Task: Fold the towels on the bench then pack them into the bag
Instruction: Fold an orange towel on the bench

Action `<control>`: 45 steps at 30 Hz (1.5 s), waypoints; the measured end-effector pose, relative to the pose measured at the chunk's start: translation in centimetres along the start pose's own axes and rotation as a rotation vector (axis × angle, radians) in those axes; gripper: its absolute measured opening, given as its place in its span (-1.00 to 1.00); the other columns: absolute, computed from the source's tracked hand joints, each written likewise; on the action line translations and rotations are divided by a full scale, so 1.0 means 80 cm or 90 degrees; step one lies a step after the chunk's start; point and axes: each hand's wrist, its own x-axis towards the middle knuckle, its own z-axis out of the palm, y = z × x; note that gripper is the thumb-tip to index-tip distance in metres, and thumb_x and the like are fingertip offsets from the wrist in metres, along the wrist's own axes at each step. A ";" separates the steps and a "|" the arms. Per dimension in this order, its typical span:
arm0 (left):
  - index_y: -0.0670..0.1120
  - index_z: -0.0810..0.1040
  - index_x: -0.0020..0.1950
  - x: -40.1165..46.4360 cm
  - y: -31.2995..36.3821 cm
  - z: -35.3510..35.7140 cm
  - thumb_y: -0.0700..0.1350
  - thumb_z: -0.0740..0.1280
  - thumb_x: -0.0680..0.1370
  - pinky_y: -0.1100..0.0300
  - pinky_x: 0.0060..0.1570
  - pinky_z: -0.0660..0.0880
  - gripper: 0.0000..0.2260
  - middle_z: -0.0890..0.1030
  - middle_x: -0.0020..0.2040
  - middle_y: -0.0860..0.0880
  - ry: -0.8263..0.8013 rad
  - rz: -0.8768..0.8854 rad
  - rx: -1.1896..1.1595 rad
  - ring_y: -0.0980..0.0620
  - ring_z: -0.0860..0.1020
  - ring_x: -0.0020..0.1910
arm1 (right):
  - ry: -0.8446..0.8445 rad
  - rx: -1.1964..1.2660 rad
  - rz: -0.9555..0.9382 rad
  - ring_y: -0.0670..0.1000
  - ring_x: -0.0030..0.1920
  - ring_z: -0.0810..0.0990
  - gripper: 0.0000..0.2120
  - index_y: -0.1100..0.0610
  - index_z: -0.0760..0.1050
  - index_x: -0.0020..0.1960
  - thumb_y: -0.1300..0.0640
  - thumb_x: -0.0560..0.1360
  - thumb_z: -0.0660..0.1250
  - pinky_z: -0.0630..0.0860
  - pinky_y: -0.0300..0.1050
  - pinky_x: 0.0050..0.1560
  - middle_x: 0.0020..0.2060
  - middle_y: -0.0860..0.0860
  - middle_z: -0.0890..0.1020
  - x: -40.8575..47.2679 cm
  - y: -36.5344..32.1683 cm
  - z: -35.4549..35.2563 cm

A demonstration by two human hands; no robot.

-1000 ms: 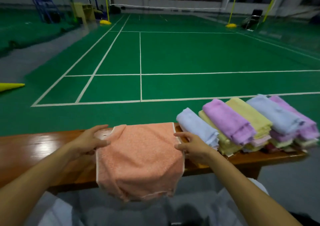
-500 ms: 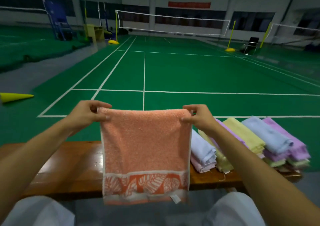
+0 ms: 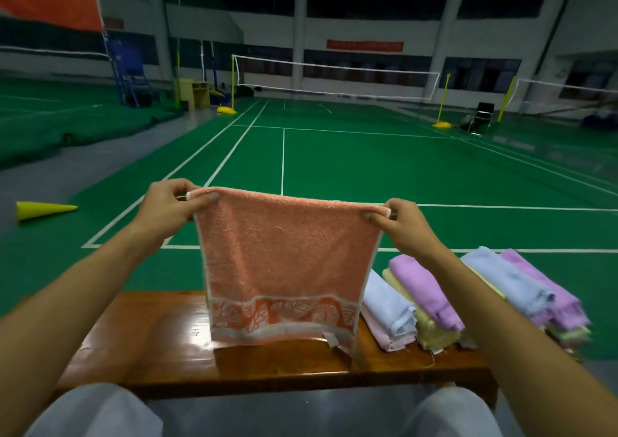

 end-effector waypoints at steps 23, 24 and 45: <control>-0.31 0.46 -0.30 -0.006 -0.155 0.035 0.16 0.56 0.49 0.06 -0.51 0.47 -0.43 0.39 -0.48 -0.07 -0.043 -0.129 0.124 0.05 0.43 -0.51 | -0.055 0.102 0.192 -0.07 -0.34 0.40 -0.75 0.10 0.50 -0.24 0.31 0.57 0.40 0.31 -0.11 -0.32 -0.36 0.00 0.52 0.010 0.090 0.145; -0.28 0.45 -0.32 0.000 -0.179 0.042 0.23 0.55 0.46 0.00 -0.46 0.49 -0.40 0.40 -0.48 -0.09 -0.043 -0.144 0.161 0.01 0.42 -0.49 | -0.073 0.070 0.205 -0.05 -0.32 0.41 -0.73 0.07 0.48 -0.27 0.28 0.56 0.41 0.30 -0.08 -0.30 -0.37 -0.02 0.51 0.018 0.106 0.171; 0.06 0.63 -0.12 -0.061 -0.225 0.166 -0.14 0.47 0.58 0.19 -0.24 0.54 -0.88 0.69 -0.17 0.10 -0.219 -0.164 0.218 0.16 0.66 -0.33 | -0.290 -0.150 0.347 0.20 0.18 0.59 -0.66 0.16 0.44 0.33 0.10 0.59 0.35 0.54 0.02 0.15 0.18 0.15 0.58 -0.071 0.151 0.264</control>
